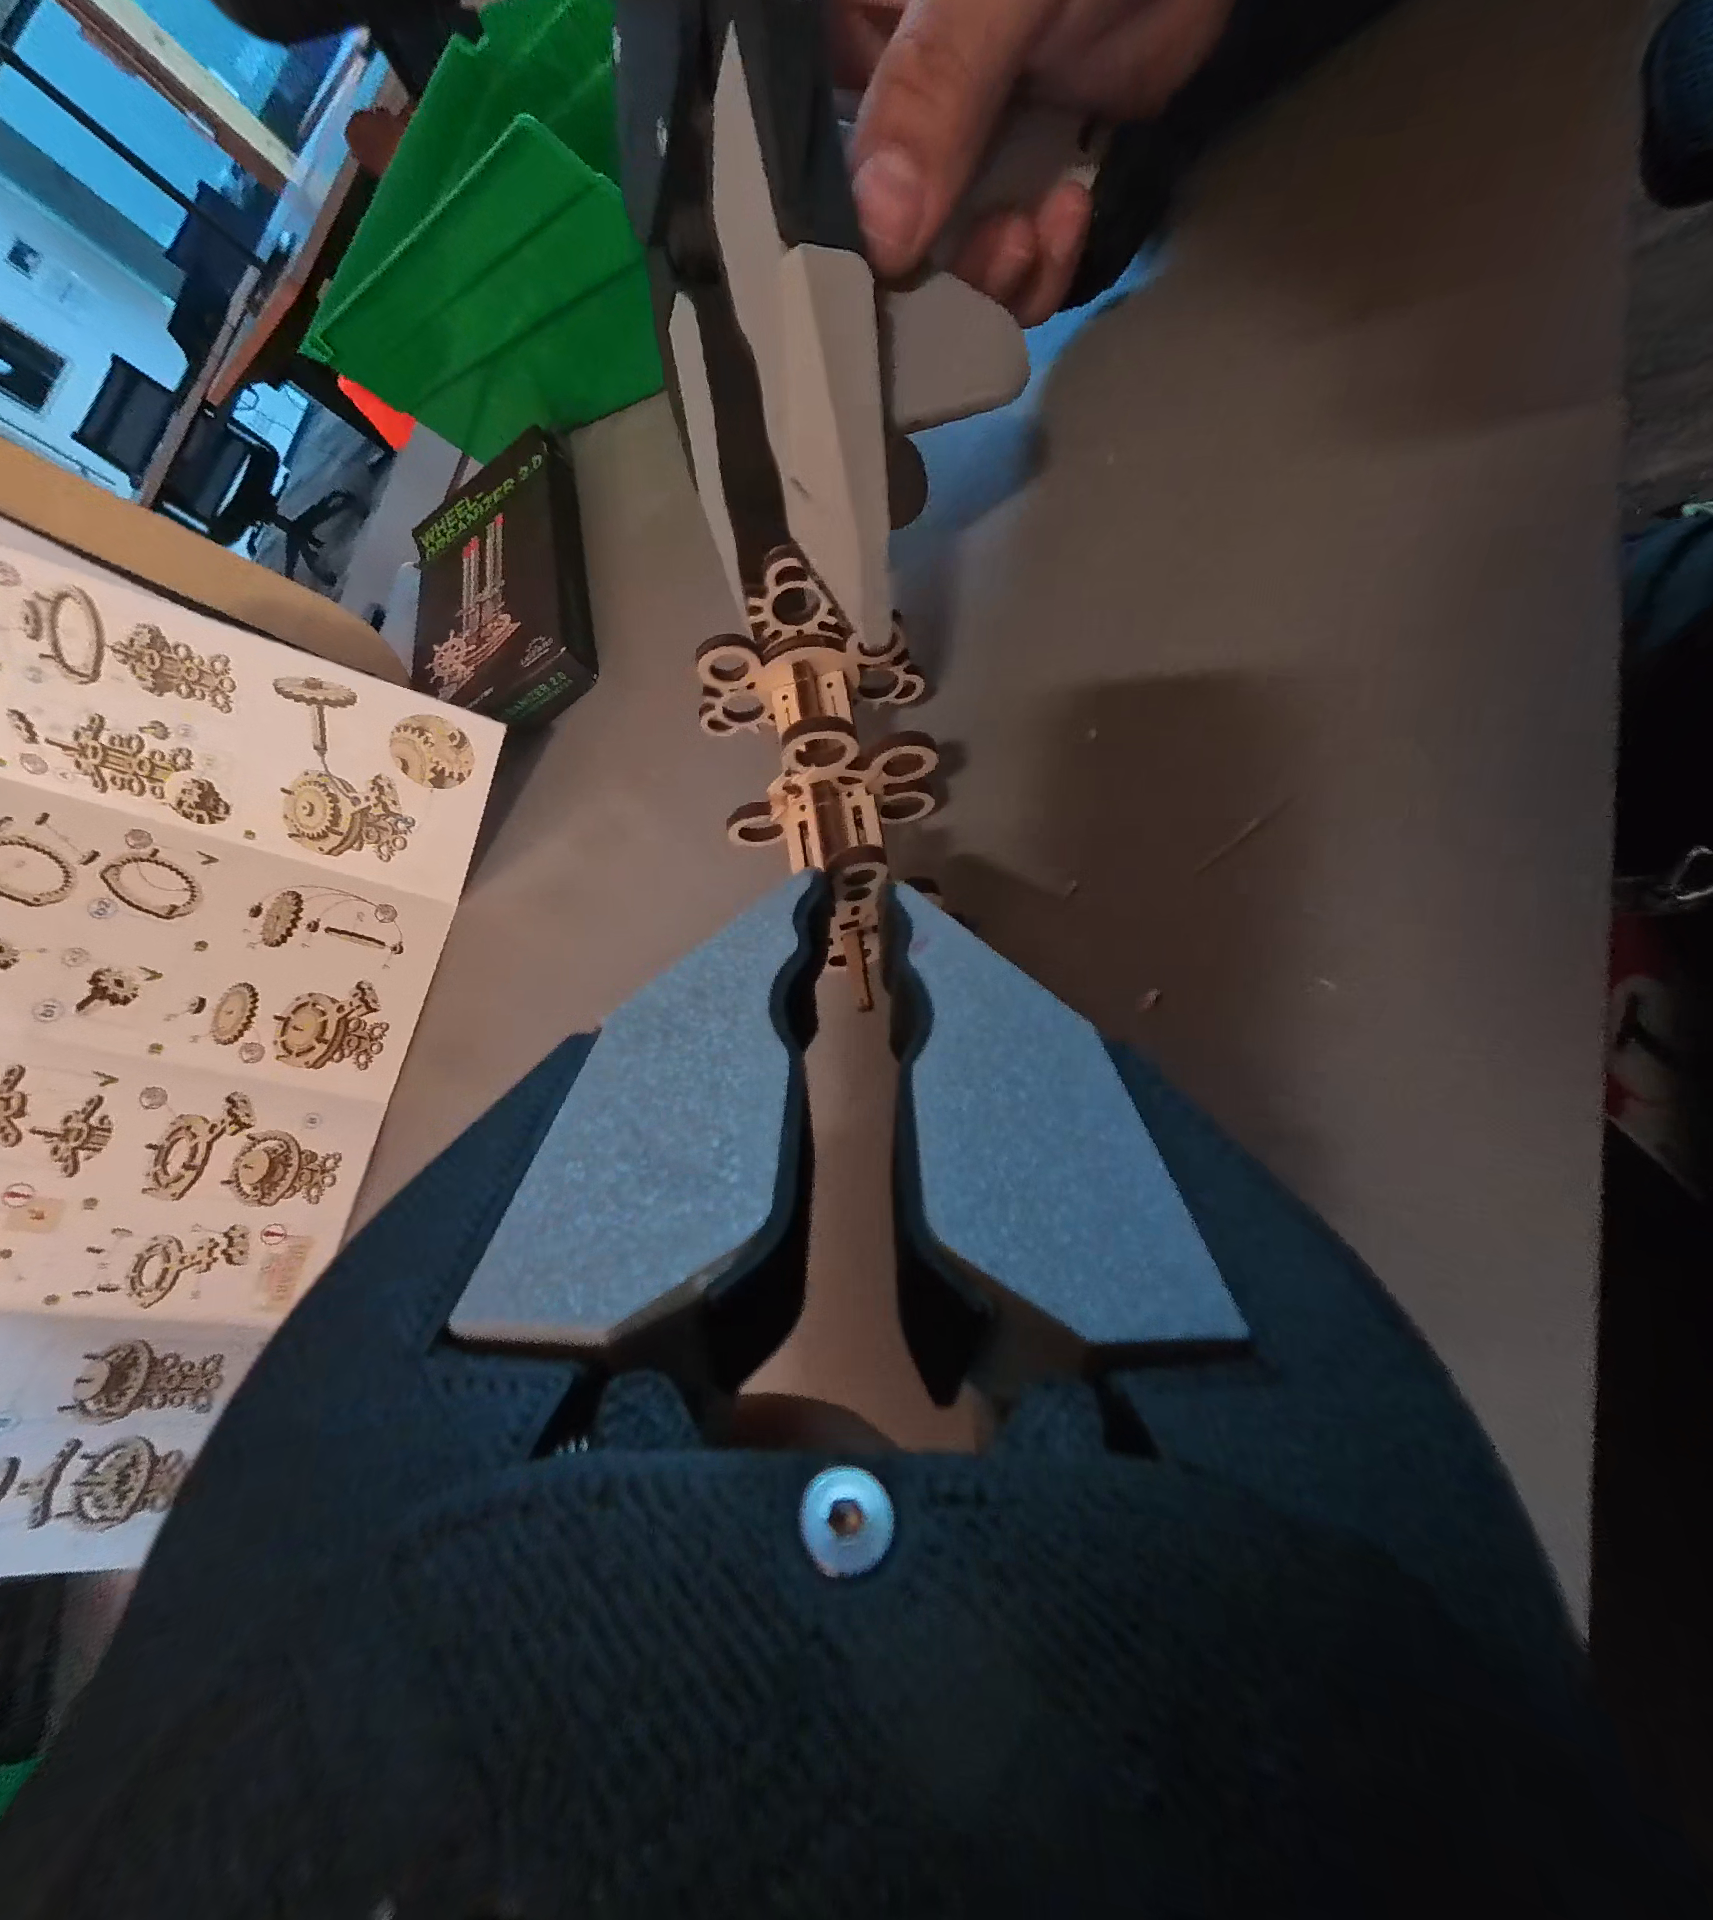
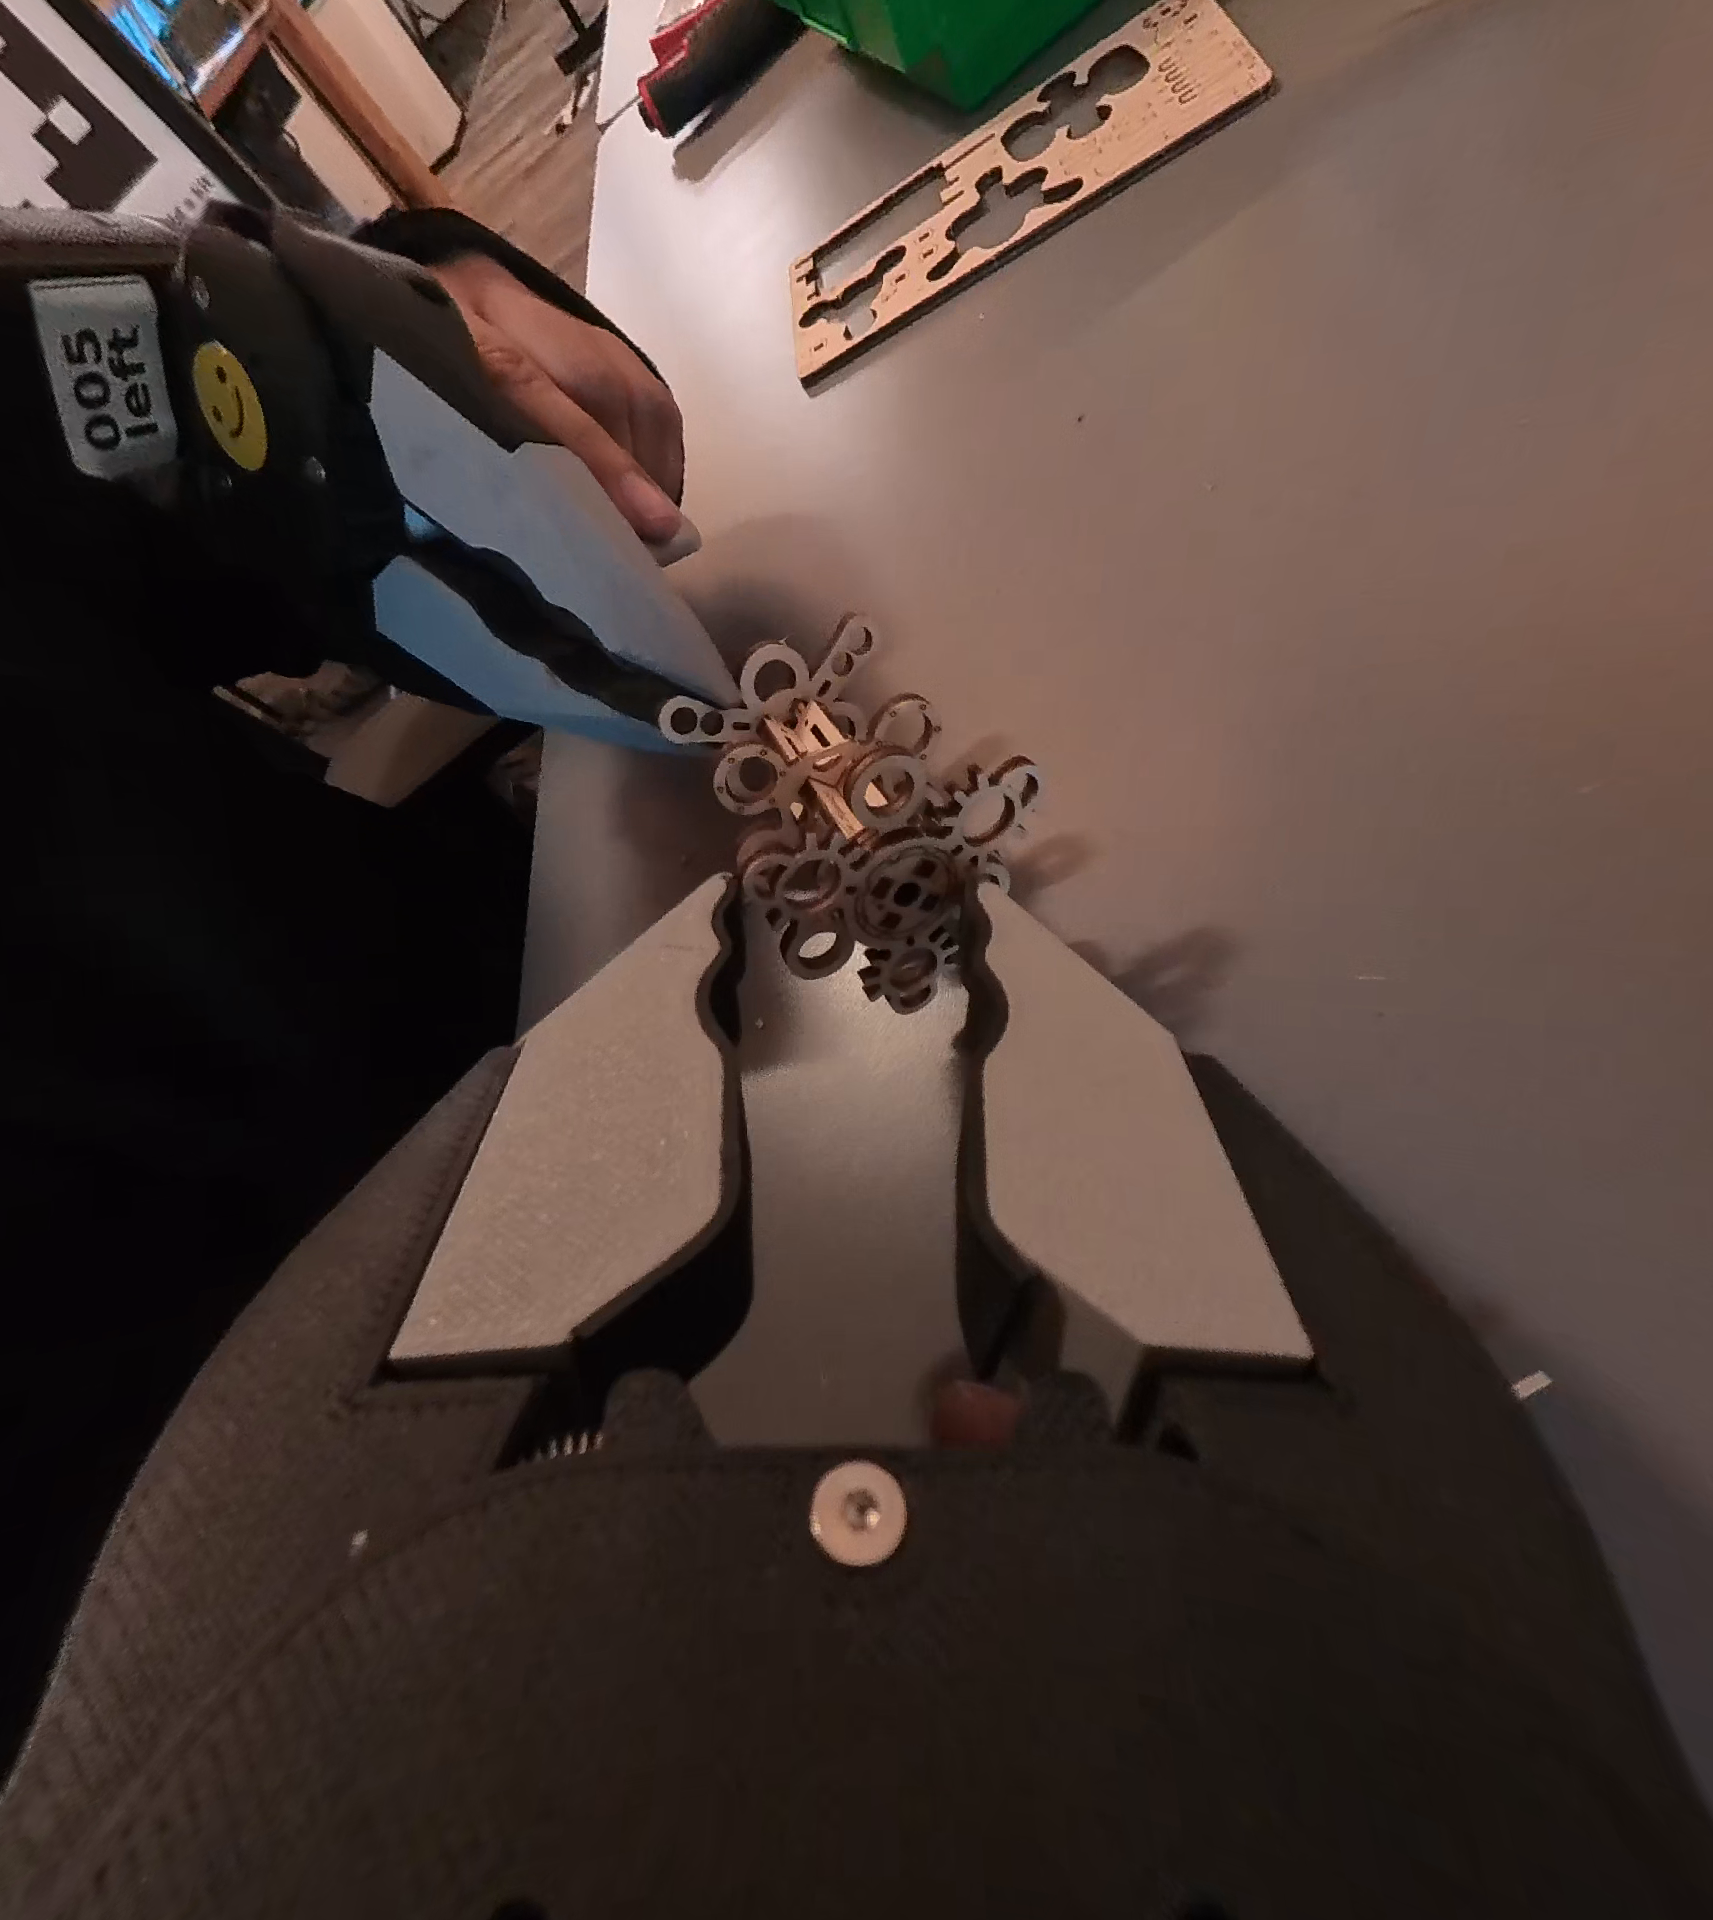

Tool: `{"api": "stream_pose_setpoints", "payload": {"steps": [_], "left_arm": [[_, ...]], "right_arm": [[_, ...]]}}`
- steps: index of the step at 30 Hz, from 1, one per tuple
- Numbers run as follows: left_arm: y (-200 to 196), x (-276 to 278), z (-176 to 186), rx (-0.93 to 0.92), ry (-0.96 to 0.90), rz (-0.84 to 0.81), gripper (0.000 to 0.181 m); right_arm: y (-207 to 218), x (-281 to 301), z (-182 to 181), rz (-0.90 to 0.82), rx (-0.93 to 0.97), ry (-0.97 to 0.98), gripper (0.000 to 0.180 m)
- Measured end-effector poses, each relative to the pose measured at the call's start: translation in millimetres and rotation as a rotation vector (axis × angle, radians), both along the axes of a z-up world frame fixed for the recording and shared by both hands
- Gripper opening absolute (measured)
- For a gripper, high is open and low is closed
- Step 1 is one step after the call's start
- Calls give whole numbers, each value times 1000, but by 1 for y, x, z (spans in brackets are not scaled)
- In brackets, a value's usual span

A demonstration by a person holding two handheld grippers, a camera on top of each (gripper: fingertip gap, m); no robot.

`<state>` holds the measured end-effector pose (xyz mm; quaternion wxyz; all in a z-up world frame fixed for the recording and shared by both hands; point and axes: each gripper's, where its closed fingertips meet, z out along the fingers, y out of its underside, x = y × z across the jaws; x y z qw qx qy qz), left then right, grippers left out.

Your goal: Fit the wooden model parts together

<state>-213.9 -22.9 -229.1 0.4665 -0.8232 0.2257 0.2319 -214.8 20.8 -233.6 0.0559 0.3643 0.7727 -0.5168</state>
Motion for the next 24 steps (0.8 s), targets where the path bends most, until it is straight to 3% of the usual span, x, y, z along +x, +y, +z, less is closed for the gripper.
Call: {"api": "stream_pose_setpoints", "payload": {"steps": [11, 24], "left_arm": [[-2, -1, 0, 6, 33, -23, 5], [-3, -3, 0, 41, -107, -43, 5]], "right_arm": [[-1, 3, 2, 27, -3, 11, 37], [-1, 3, 0, 50, 6, 32, 33]]}}
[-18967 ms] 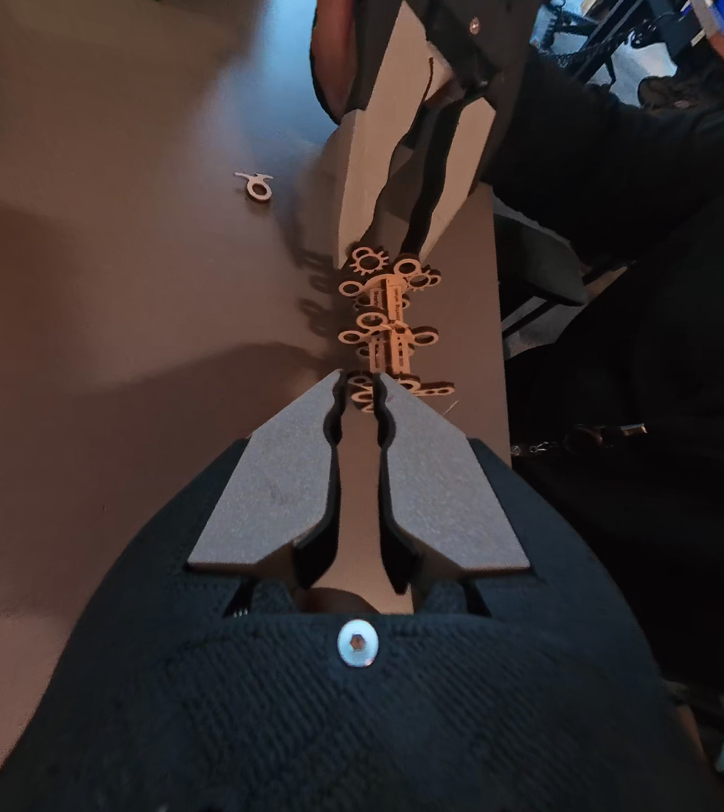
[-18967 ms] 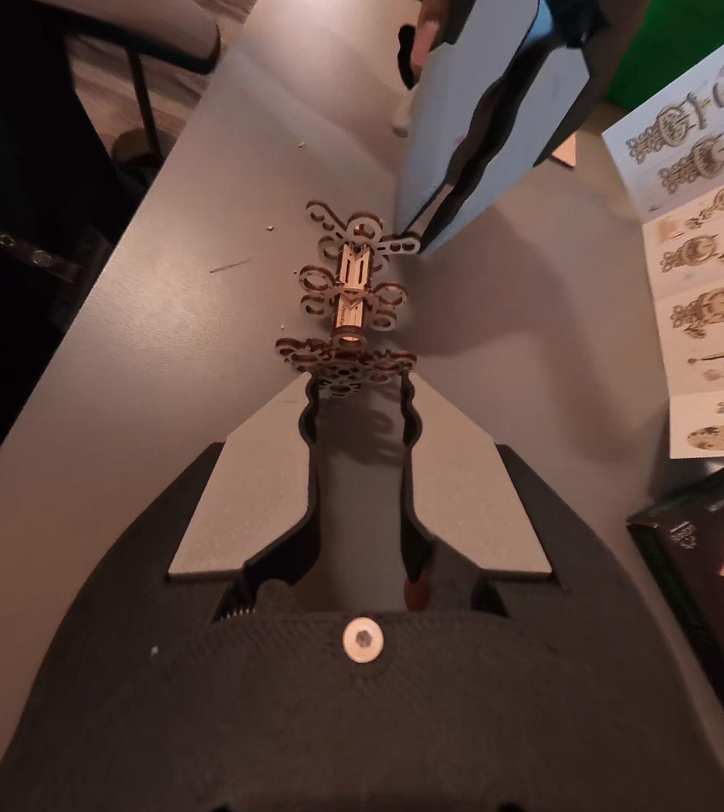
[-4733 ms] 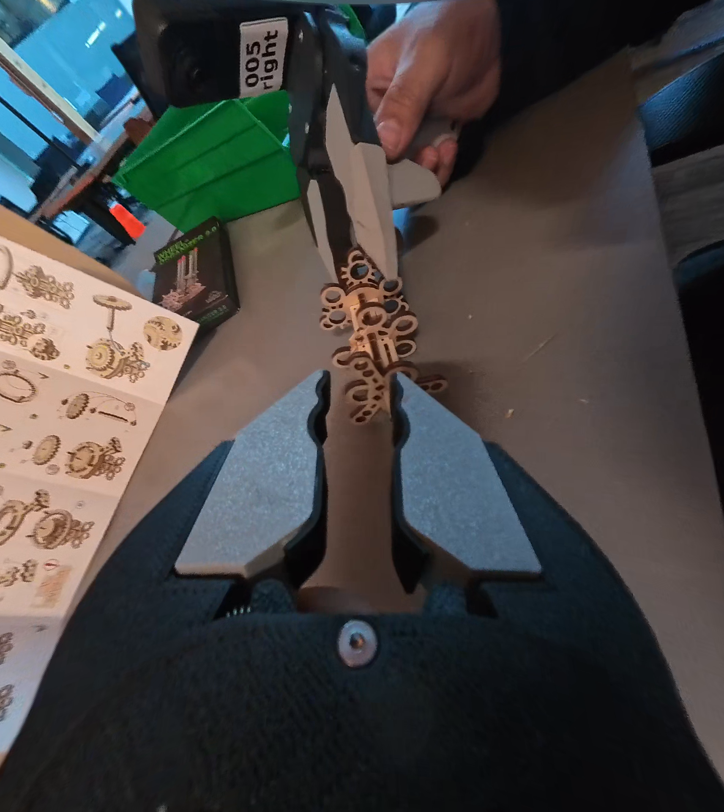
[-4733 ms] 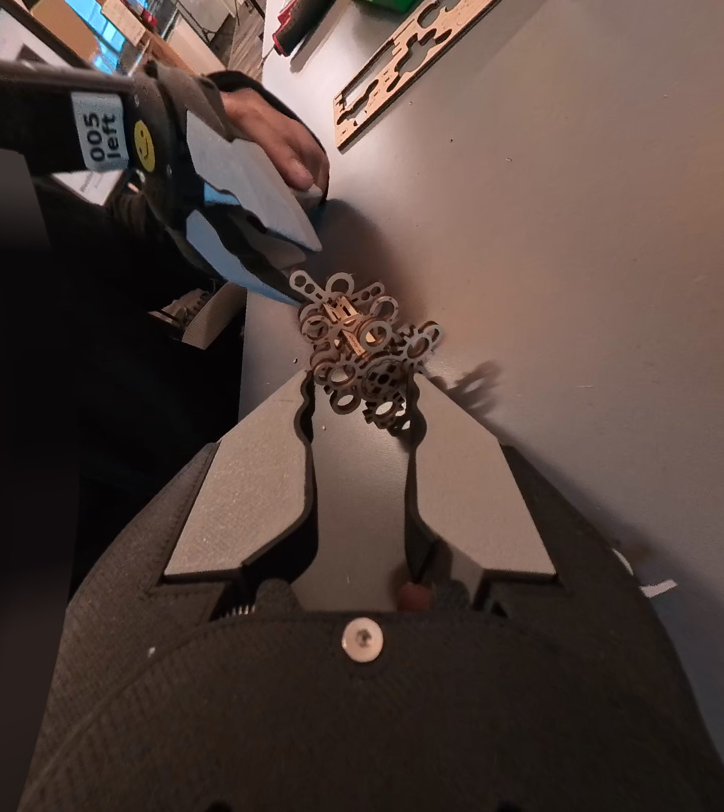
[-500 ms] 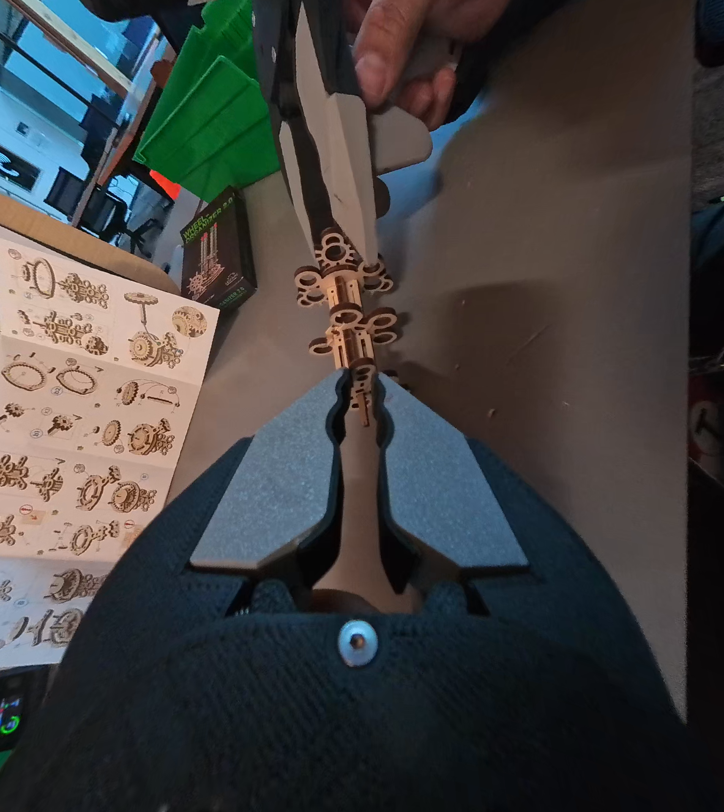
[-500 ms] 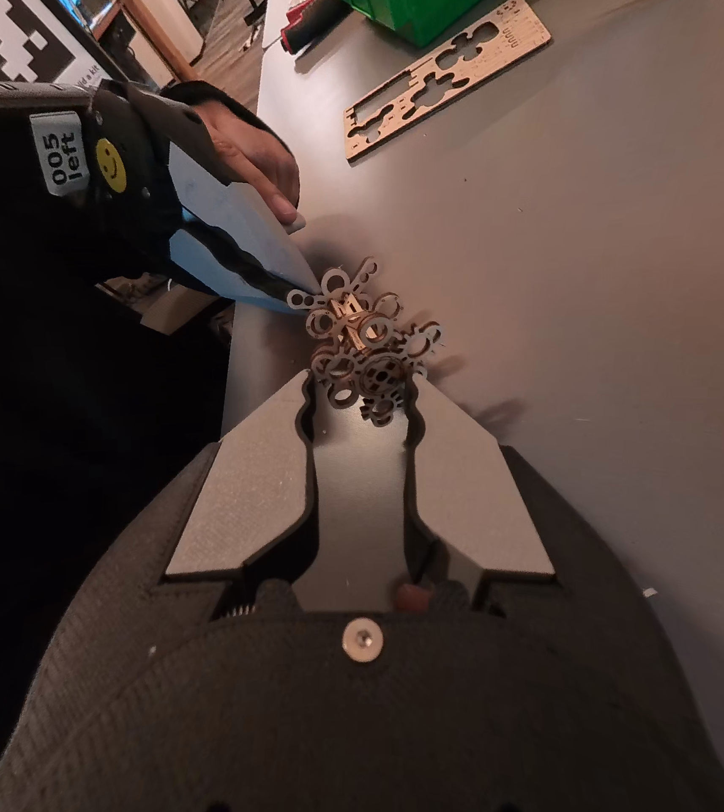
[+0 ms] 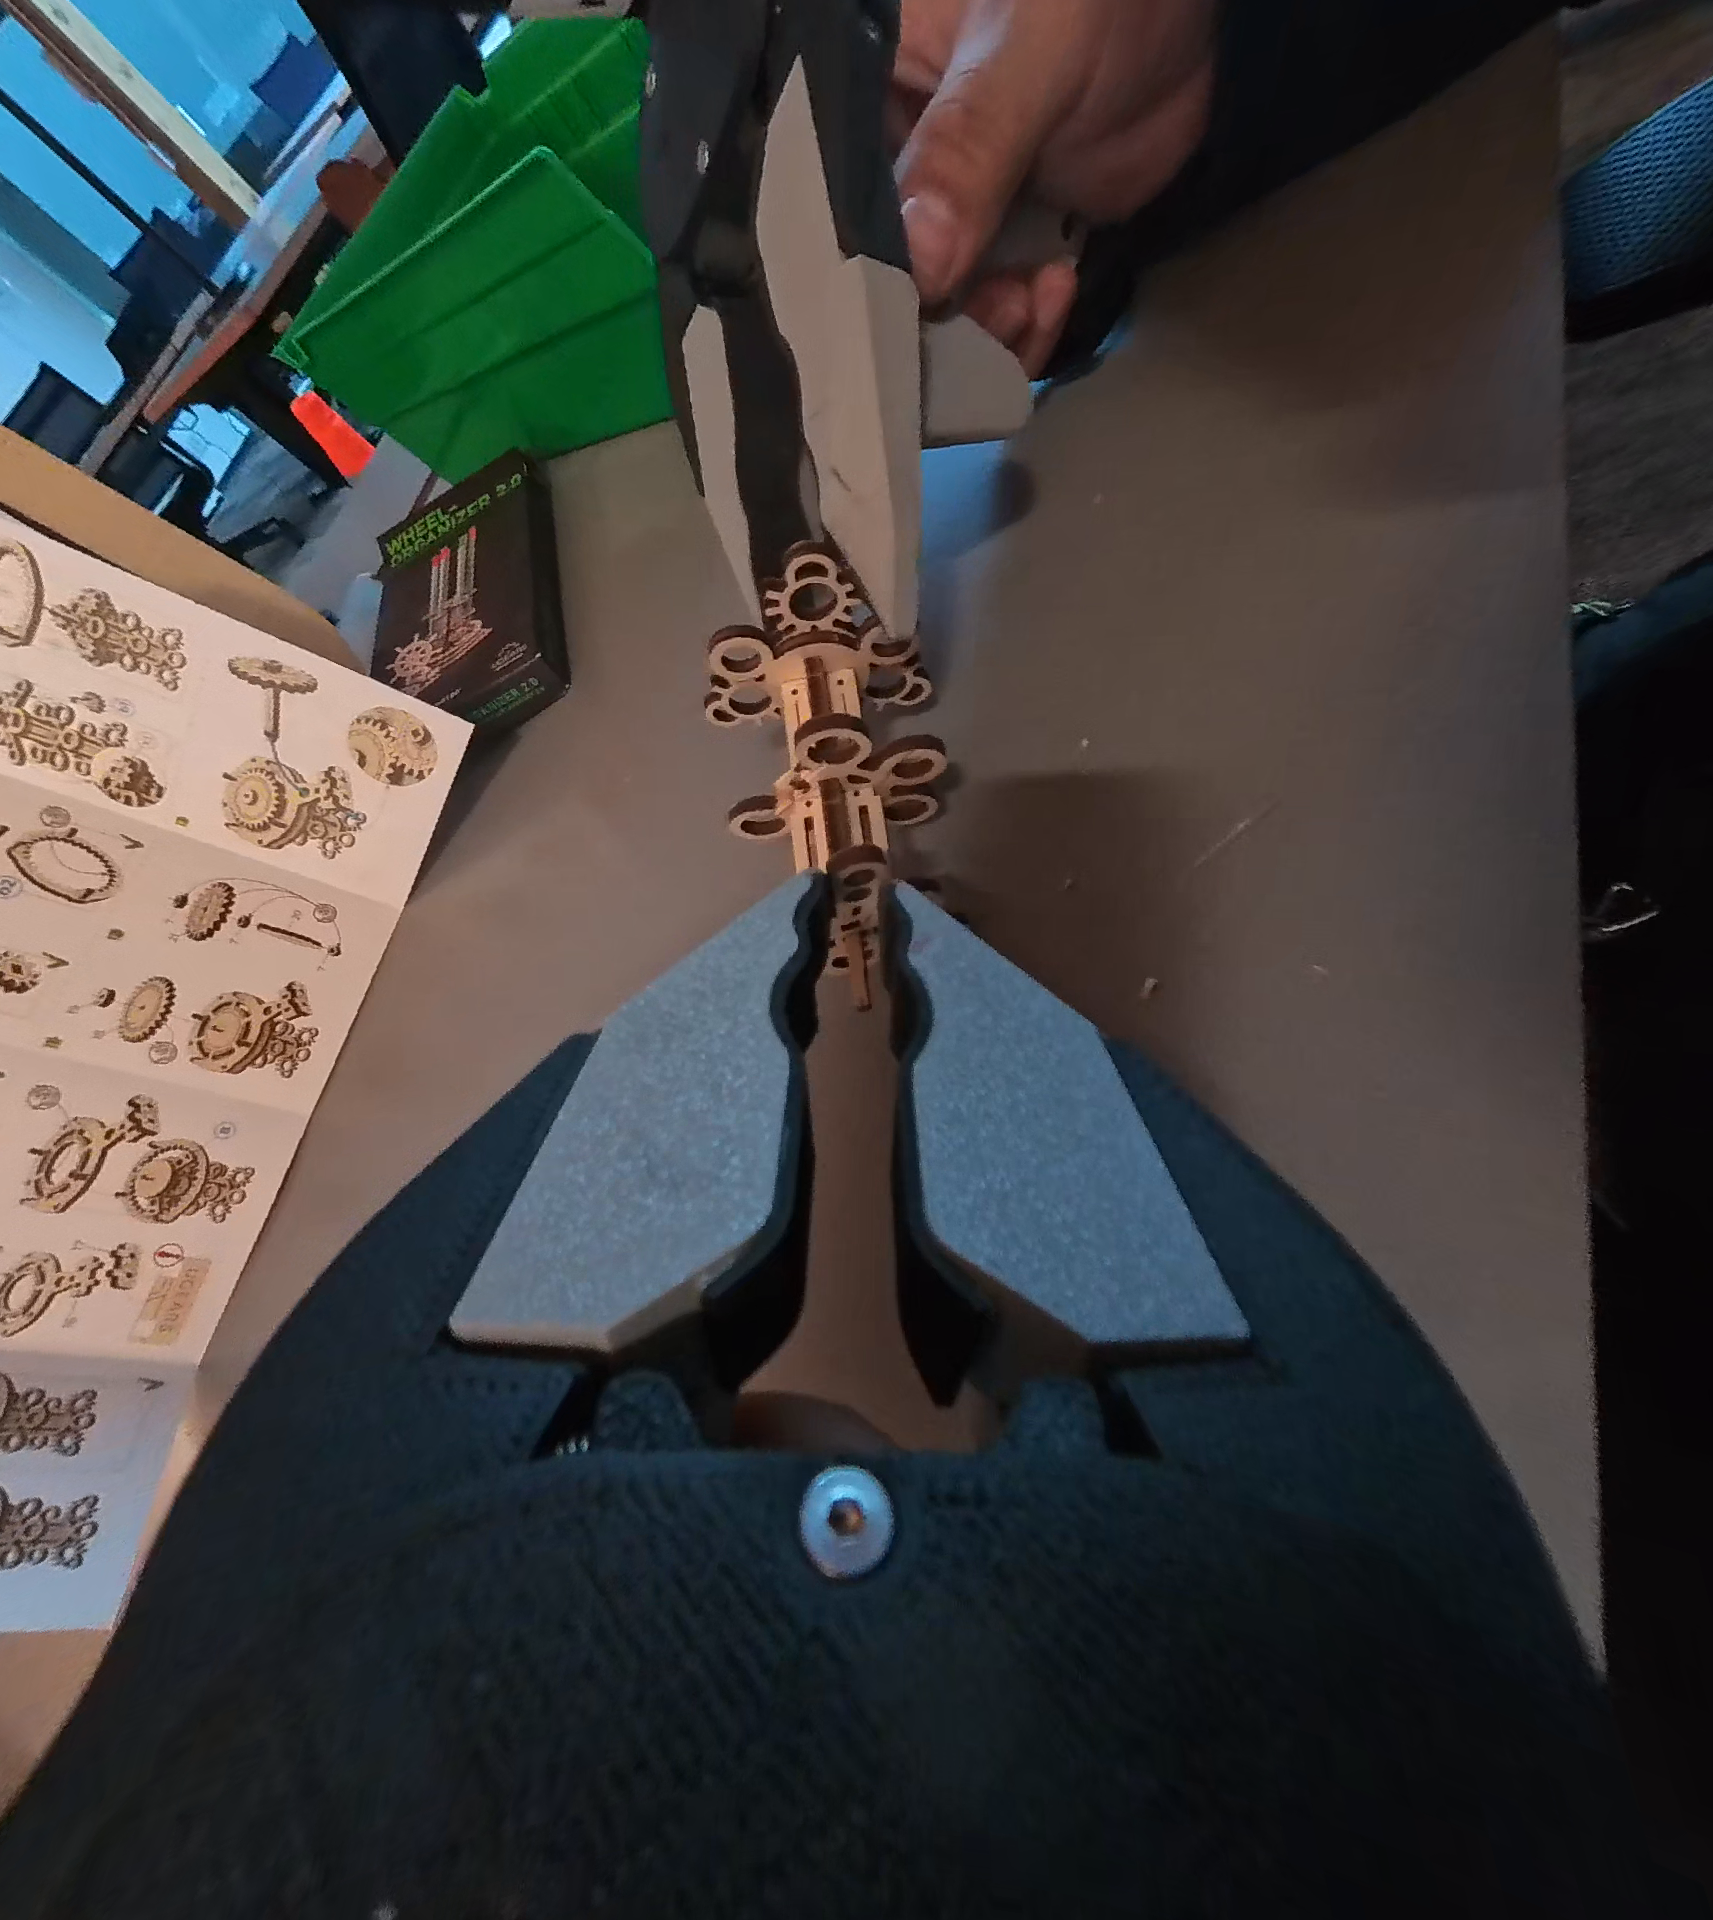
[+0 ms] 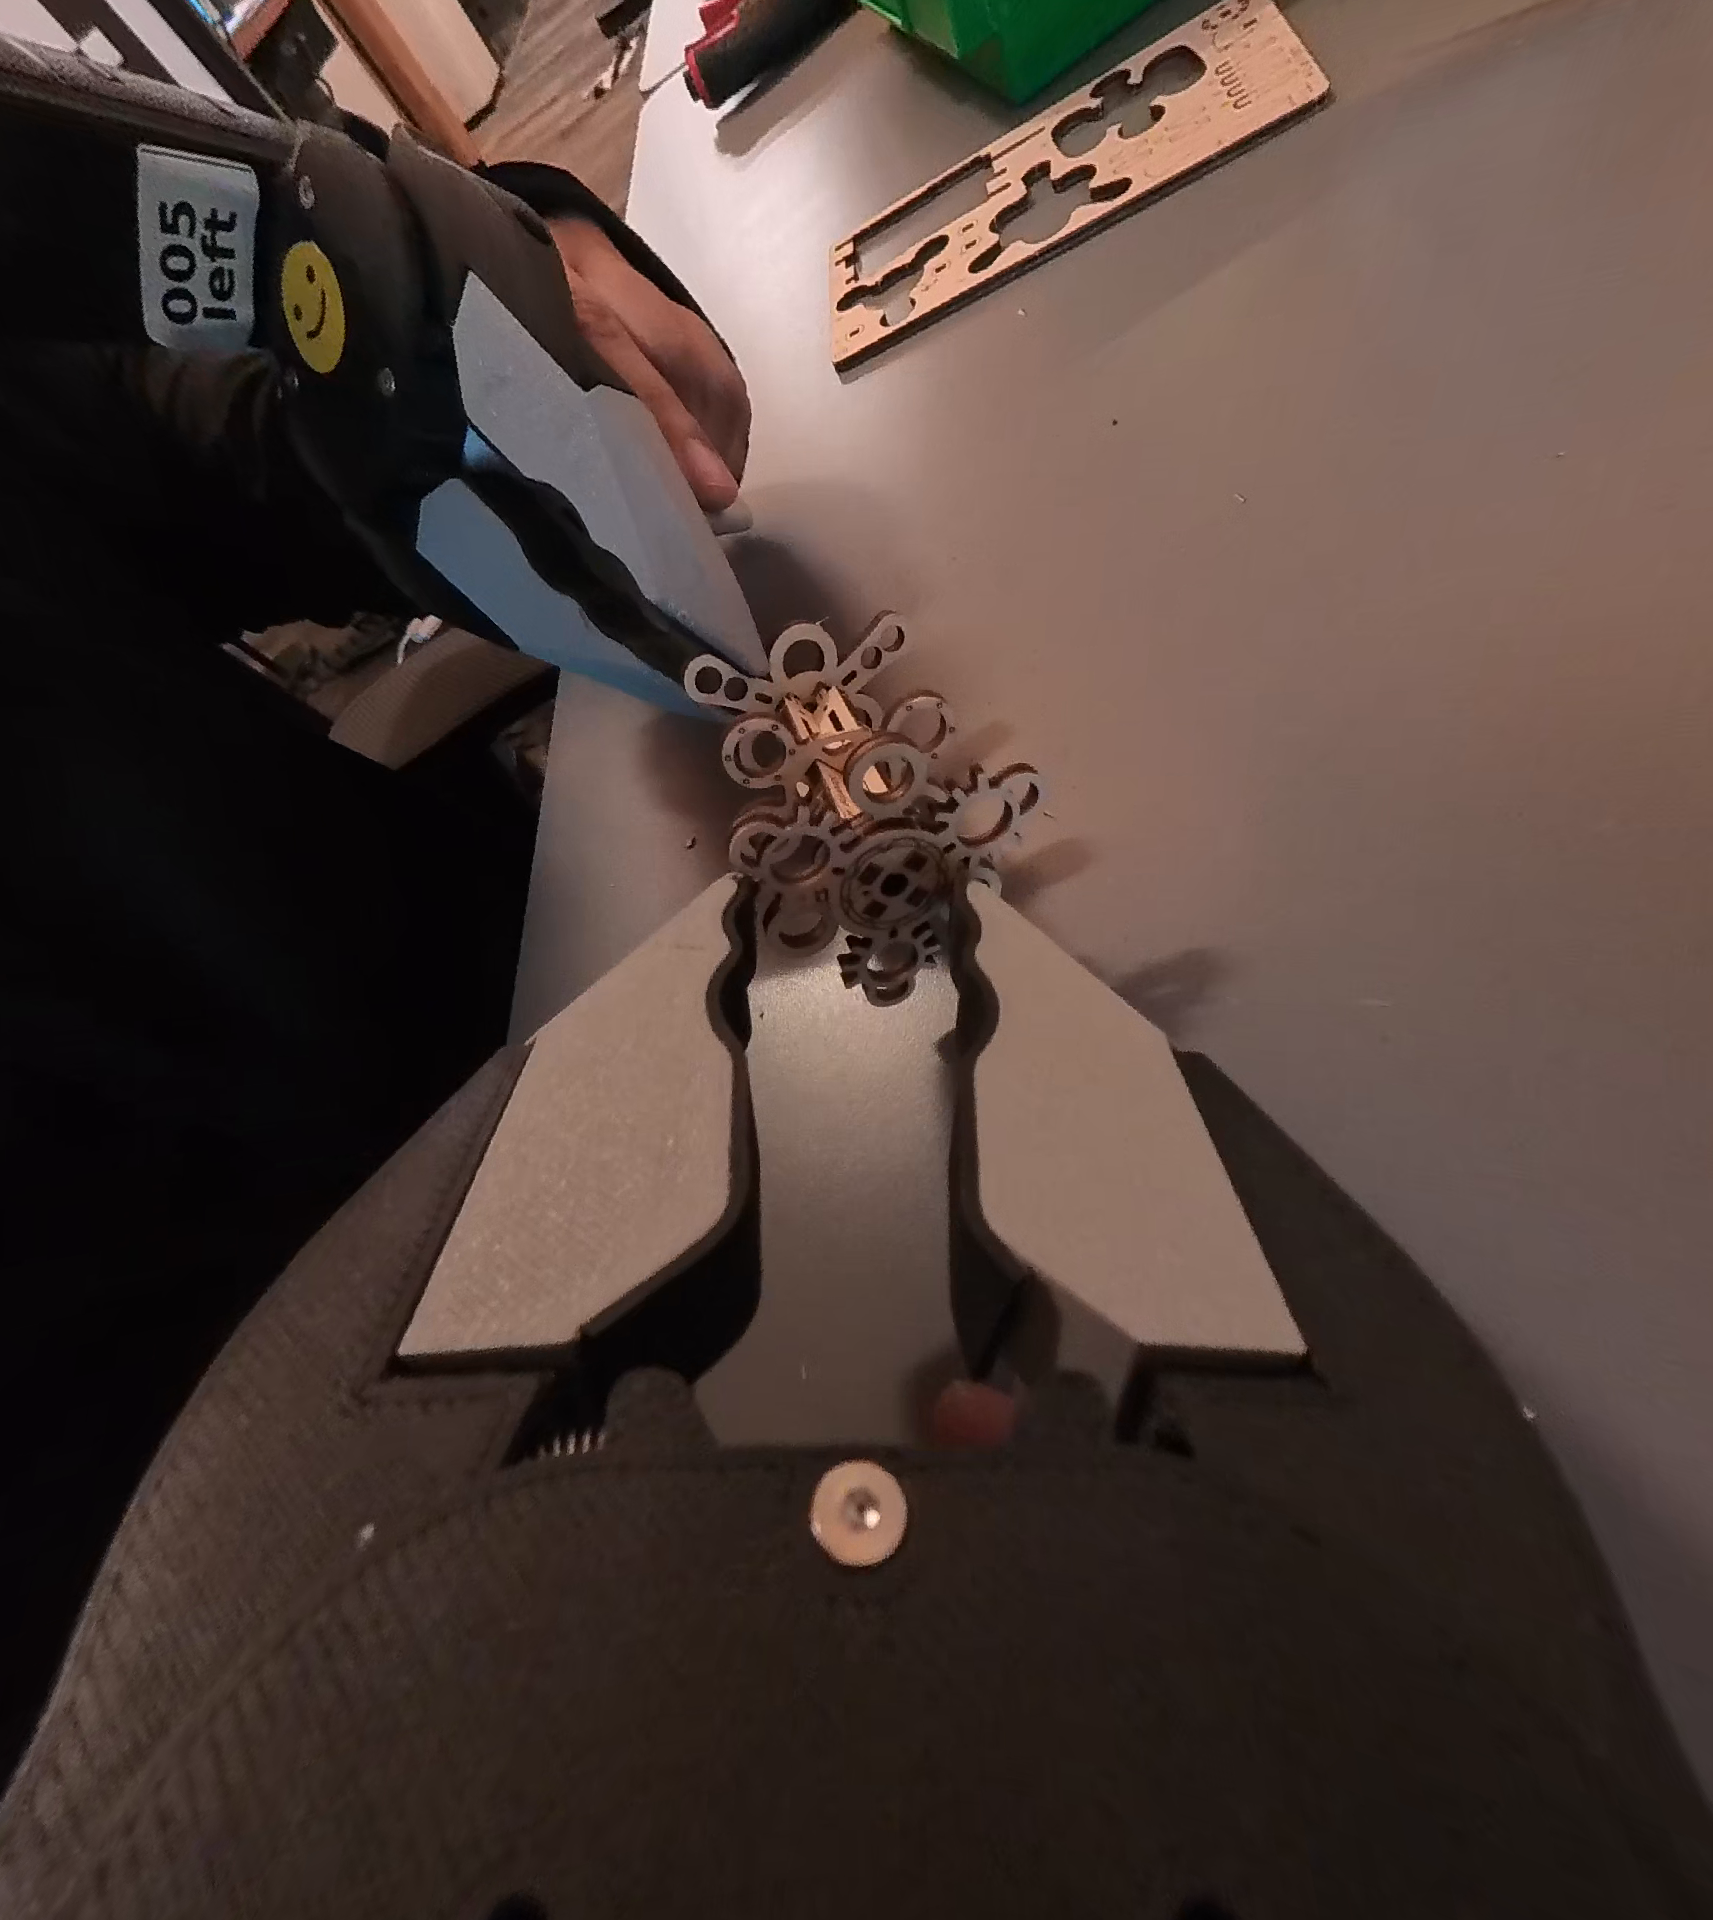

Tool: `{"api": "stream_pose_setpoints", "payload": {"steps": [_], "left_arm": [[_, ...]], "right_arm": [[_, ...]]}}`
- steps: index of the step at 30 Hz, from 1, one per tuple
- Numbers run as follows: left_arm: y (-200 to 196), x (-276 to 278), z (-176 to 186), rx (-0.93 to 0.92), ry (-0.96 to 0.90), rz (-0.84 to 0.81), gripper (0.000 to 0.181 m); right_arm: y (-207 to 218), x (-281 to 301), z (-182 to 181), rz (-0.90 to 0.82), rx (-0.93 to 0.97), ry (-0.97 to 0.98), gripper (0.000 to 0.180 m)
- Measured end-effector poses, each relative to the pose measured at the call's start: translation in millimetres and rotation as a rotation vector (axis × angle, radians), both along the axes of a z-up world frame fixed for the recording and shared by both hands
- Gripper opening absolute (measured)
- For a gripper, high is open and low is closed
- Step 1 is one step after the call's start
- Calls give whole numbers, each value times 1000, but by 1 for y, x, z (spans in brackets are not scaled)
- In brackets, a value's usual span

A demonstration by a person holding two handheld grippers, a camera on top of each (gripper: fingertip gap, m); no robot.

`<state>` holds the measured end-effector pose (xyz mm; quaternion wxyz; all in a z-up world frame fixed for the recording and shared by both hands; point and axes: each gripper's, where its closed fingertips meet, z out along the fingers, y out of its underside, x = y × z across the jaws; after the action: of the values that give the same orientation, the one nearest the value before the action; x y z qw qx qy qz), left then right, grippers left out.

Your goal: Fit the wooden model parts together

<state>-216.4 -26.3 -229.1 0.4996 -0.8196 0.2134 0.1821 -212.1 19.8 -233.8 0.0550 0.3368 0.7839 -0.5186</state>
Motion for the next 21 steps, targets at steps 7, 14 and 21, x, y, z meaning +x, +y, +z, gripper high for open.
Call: {"api": "stream_pose_setpoints", "payload": {"steps": [7, 14, 21], "left_arm": [[-2, -1, 0, 18, -68, -29, 6], [-2, 1, 0, 8, -12, -70, 6], [0, 2, 0, 26, 41, -95, 5]], "right_arm": [[-1, 0, -2, 18, 5, 6, 33], [-1, -2, 1, 26, 13, 49, 33], [-1, -5, 4, 18, -4, 54, 33]]}}
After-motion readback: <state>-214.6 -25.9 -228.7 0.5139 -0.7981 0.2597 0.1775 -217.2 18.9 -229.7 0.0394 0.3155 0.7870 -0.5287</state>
